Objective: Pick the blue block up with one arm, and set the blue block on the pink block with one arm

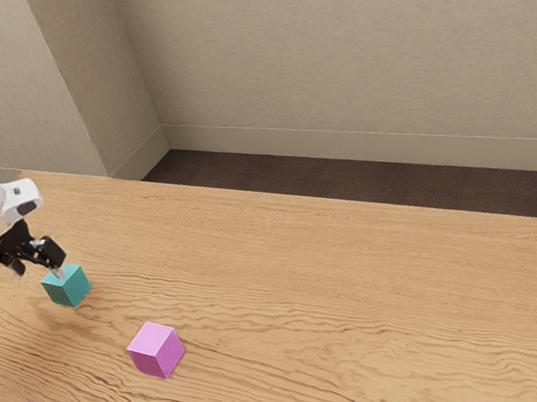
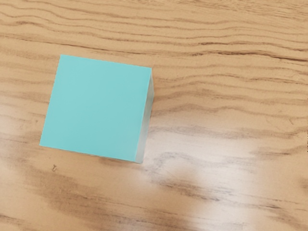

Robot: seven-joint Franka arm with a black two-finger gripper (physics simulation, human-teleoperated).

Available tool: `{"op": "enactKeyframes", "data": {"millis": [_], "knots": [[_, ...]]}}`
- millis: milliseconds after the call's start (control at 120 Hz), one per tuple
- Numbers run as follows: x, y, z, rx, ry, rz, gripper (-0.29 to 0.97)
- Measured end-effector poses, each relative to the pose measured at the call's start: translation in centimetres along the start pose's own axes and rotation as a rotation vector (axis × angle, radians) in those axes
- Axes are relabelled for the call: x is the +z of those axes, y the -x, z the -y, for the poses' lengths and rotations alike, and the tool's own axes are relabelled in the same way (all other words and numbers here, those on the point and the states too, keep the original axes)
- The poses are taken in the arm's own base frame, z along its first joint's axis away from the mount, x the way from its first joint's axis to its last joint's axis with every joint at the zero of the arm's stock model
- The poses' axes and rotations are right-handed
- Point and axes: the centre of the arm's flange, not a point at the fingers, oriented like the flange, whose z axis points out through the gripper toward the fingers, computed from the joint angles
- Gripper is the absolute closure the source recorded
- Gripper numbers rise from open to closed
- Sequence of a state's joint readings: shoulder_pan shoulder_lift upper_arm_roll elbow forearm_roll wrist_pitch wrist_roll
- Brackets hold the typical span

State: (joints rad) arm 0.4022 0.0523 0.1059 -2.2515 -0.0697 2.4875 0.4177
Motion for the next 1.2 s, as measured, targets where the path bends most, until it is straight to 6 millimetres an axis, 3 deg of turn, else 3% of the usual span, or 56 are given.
{"op": "enactKeyframes", "data": {"millis": [150,242,458,700,1200], "knots": [[1.8,-0.5,-0.6,0.122,0.011,-0.009,0.00],[3.4,-0.4,-0.1,0.163,0.019,-0.006,0.00],[4.8,-0.2,1.2,0.233,0.022,-0.017,0.00],[5.3,-1.9,1.7,0.312,0.016,-0.041,0.00],[6.2,-2.3,1.8,0.238,0.027,-0.033,0.00]]}}
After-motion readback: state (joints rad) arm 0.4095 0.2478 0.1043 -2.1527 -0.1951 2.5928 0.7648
